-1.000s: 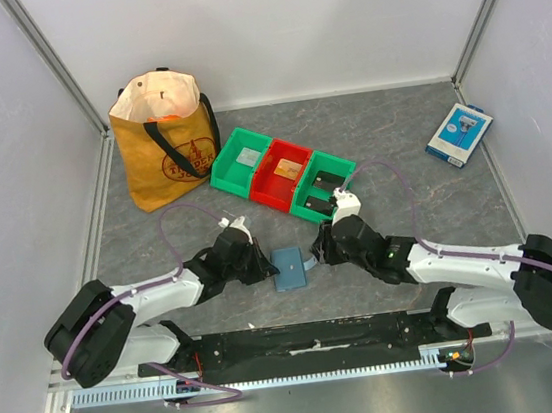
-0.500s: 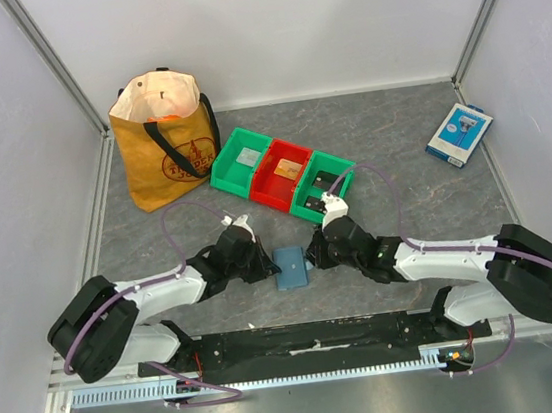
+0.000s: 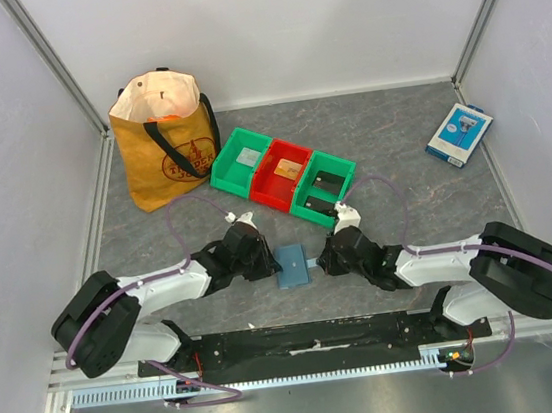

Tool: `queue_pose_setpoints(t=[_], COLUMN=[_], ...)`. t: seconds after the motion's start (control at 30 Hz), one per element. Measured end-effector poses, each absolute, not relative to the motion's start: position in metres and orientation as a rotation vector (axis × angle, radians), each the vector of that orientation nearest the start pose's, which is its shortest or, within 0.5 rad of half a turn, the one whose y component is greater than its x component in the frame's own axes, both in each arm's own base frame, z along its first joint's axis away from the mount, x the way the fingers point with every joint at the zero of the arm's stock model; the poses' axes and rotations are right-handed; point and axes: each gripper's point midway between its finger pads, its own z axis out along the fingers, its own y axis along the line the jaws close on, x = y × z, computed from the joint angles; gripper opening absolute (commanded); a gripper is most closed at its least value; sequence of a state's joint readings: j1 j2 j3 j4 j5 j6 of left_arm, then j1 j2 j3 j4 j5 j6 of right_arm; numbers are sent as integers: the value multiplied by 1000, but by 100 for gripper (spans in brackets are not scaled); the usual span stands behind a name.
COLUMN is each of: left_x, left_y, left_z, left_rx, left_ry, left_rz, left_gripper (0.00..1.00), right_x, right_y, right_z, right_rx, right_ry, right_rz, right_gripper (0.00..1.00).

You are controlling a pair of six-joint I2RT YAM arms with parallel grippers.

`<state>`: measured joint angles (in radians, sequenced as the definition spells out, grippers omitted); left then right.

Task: Take the credit cards out of the card holder
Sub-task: Open the card holder at the center of the board.

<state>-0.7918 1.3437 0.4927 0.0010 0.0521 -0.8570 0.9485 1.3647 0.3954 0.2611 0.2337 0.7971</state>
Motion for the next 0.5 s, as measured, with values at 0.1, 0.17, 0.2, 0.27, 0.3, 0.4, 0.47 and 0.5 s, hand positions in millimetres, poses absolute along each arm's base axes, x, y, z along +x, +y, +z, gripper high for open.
queue_pose_setpoints(t=[0.1,0.17,0.2,0.27,0.3,0.4,0.47,0.5], left_x=[188,187,184,179,177,173,173,173], left_y=[-247,-249,-250,-253,-254,-263,-270,-274], left_z=[23,28,31,36,38,48,50,50], left_rx=[-24,24,50,104,127,192,226,244], left_ry=[2582,2566,2563,2556,2552,2527,2517,2515], left_rz=[-693,-643,-613,-551,-520,-433,-381,-351], left_gripper=[70,87,91,92,92,93,93,94], right_x=[203,205,205,205,205,205,205,205], right_y=[257,257,257,257,257,257,257,257], right_z=[18,18,18,18,18,18,17,17], right_rx=[-15,1,4,9,14,30,41,45], right_ry=[2326,2319,2317,2314,2313,2309,2307,2308], right_rz=[673,687,694,706,712,734,752,758], right_gripper=[9,9,9,9,9,8,8,9])
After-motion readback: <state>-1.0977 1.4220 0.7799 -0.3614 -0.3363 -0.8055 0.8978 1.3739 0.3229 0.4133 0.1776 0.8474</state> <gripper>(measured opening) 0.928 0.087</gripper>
